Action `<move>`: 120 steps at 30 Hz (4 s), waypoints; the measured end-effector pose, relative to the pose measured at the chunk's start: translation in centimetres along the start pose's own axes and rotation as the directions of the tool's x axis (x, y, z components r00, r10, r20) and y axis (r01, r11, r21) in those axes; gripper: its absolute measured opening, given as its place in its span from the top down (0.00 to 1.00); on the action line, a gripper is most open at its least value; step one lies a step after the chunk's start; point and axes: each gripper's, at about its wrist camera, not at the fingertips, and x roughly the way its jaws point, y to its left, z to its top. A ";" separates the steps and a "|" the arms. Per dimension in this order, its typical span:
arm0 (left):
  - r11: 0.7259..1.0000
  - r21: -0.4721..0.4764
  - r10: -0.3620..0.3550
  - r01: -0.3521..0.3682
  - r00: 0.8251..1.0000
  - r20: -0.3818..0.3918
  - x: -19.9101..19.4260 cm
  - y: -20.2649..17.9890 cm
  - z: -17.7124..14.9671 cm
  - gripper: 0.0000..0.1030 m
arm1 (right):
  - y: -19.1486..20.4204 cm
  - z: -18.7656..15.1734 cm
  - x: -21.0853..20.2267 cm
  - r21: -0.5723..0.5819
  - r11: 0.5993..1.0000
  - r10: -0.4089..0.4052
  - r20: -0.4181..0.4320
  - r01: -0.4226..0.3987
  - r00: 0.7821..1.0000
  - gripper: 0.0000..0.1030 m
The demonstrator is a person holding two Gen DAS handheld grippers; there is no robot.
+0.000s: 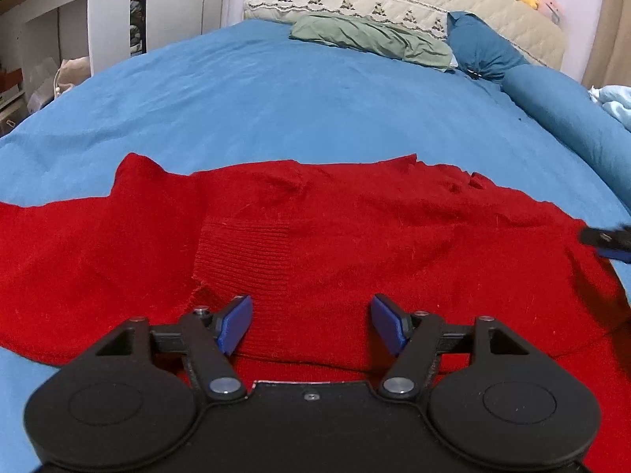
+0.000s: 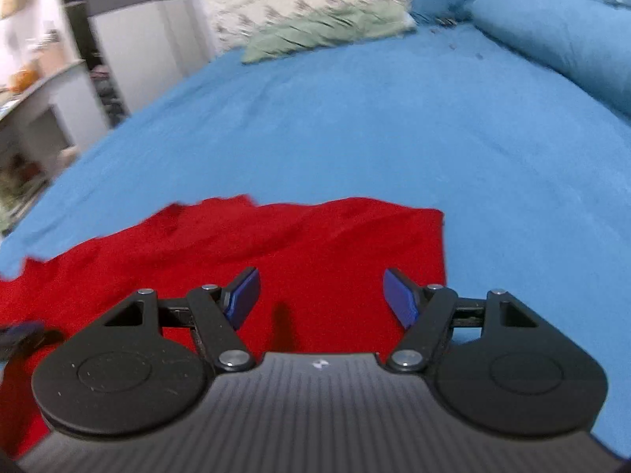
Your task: Fold small clothes
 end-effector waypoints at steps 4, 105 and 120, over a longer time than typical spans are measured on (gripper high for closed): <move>1.000 -0.022 -0.010 0.010 1.000 0.003 -0.1 0.4 0.0 0.30 | -2.7 1.3 3.4 0.159 0.987 -0.010 0.033 0.004 0.999 0.20; 0.930 0.220 -0.298 0.294 0.954 -0.014 0.6 -13.2 2.2 0.40 | 3.6 -3.4 -13.7 -0.024 0.999 0.037 0.054 -0.036 0.998 0.00; 0.983 0.133 0.116 -0.126 0.990 0.080 -6.0 3.8 -1.1 0.19 | 16.9 -4.5 -6.6 -0.612 0.789 0.042 -0.027 -0.050 0.999 0.00</move>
